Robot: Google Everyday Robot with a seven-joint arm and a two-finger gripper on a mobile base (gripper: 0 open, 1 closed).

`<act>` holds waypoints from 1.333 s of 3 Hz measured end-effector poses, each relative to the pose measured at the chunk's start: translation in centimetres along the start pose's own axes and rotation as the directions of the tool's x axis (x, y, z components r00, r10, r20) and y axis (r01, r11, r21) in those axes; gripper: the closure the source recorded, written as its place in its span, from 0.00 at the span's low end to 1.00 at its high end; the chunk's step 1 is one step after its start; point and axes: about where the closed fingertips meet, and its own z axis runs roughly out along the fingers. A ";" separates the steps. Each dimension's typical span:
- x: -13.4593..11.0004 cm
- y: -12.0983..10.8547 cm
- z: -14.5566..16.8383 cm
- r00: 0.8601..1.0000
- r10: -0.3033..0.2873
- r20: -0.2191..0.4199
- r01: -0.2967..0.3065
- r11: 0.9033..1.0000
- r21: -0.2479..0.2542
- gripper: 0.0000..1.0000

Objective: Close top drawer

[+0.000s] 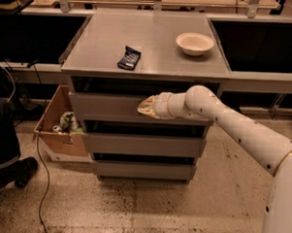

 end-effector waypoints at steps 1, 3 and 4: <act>0.0 0.1 -0.1 1.000 0.000 0.000 0.000 1.000 0.000 1.00; -0.2 4.3 -9.0 0.976 0.215 -0.012 -0.215 0.966 -0.147 1.00; -0.6 5.0 -14.2 0.959 0.280 -0.033 -0.281 0.940 -0.194 1.00</act>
Offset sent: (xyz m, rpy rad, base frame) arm -0.0936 -0.0669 0.0227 0.0990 0.3828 0.0041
